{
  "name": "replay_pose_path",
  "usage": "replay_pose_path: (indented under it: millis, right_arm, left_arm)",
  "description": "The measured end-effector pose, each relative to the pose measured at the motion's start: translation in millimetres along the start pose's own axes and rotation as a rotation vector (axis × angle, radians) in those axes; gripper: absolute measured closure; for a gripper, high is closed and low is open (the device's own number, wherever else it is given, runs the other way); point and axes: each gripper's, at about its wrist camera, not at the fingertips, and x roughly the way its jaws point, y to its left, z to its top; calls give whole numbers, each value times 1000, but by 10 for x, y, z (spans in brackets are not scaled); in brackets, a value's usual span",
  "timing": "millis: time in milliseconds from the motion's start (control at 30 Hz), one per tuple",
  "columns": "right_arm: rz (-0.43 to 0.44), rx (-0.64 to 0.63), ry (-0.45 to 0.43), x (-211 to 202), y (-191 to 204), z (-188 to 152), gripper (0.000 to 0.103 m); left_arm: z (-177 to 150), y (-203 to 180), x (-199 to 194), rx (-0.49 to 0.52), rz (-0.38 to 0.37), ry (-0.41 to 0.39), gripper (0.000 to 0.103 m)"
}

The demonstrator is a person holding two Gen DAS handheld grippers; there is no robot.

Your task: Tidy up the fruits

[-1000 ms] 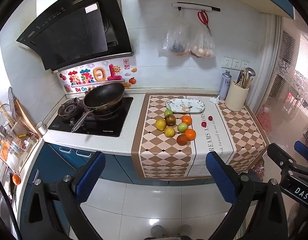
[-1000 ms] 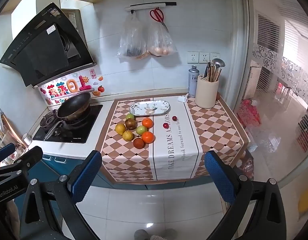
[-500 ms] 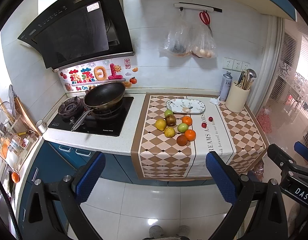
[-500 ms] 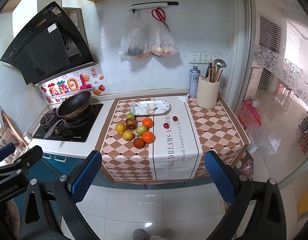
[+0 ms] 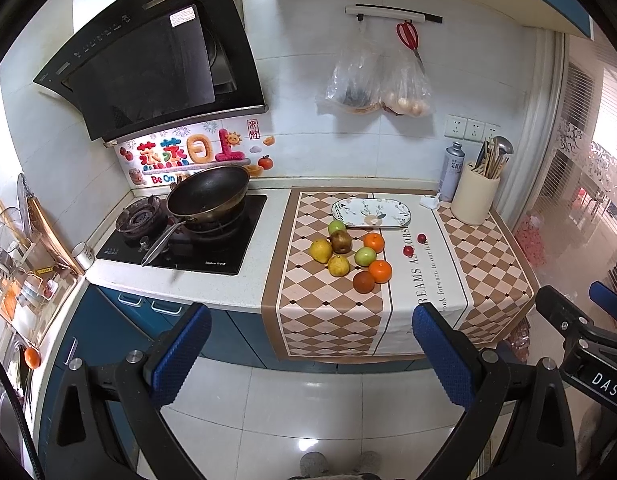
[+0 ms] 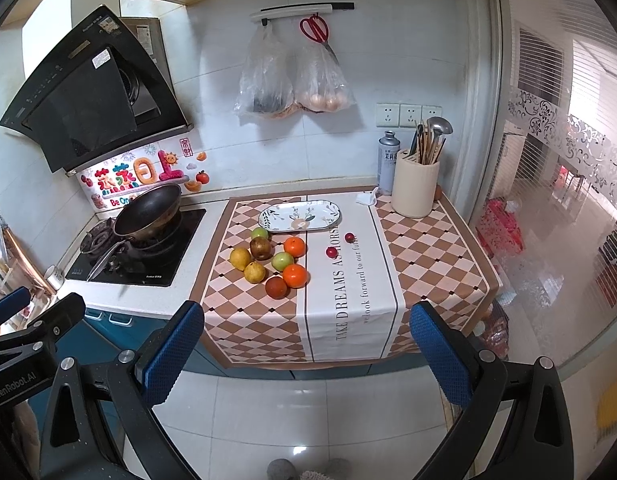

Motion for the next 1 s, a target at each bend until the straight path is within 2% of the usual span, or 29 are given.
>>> replay_pose_path:
  millis: [1000]
  right_arm:
    - [3,-6,-1,68,3,-44,0]
  left_arm:
    - [44,-42,71,2,7,-8,0]
